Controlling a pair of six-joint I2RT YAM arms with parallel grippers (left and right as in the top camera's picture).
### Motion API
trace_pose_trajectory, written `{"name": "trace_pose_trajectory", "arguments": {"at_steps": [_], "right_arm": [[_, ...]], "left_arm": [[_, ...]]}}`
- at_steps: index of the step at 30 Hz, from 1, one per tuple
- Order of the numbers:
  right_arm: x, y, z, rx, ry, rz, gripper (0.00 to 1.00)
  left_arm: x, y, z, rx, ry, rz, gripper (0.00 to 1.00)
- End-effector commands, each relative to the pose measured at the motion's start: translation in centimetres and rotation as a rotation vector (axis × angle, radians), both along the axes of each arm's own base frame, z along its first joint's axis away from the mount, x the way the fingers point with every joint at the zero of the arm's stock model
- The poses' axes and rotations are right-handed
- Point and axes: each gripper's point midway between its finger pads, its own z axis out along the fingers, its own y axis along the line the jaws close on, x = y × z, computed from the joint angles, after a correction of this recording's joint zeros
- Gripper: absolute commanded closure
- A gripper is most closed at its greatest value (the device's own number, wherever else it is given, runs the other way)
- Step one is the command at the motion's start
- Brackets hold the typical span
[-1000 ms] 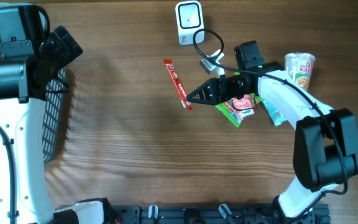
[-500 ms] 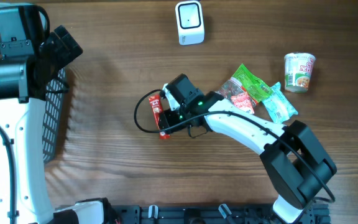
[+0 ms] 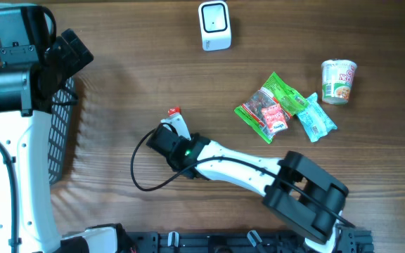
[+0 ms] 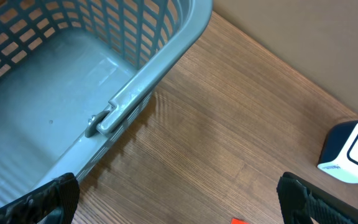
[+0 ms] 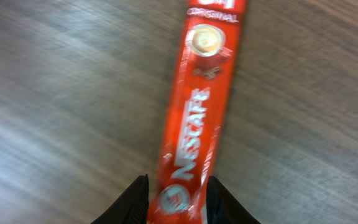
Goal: Scan the item barcode
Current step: 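Bring the Nescafé stick back down to the table and adjust grip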
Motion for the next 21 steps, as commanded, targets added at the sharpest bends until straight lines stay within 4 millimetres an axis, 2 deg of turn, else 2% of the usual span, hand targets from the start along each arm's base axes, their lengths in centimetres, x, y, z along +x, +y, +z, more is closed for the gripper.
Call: {"name": "trace_pose_trajectory", "arguments": {"at_steps": [1,3,7,11,12,14,15,16,18,21], "right_arm": [[1.5,0.4,0.2,-0.012,-0.081,-0.018,0.68],[1.4,1.5,0.3,0.038,-0.067,-0.003,0.68],[1.1,1.6,0.1,0.041,-0.051,0.004,0.68],[0.3,1.2,-2.1,0.002,0.004,0.015,0.70],[-0.4,0.6,-3.4,-0.030,0.043,0.017,0.73],[-1.1,0.2,-4.2,-0.047,0.085,0.025,0.78],[-1.5,0.0,-4.3,-0.054,0.102,0.028,0.90],[-1.6,0.0,-4.4,-0.054,0.112,0.024,0.95],[-1.3,-0.5,-4.5,-0.051,0.122,-0.008,0.92],[-1.2,-0.9,-4.6,-0.039,0.149,-0.042,0.75]], "left_arm": [[0.0,0.3,0.5,0.013,-0.010,0.004,0.00],[0.0,0.3,0.5,0.013,-0.010,0.004,0.00],[0.0,0.3,0.5,0.013,-0.010,0.004,0.00],[0.0,0.3,0.5,0.013,-0.010,0.004,0.00],[0.0,0.3,0.5,0.013,-0.010,0.004,0.00],[0.0,0.3,0.5,0.013,-0.010,0.004,0.00],[0.0,0.3,0.5,0.013,-0.010,0.004,0.00],[-0.1,0.3,0.5,0.014,-0.010,0.004,0.00],[-0.1,0.3,0.5,0.014,-0.010,0.004,0.00],[0.0,0.3,0.5,0.013,-0.010,0.004,0.00]]}}
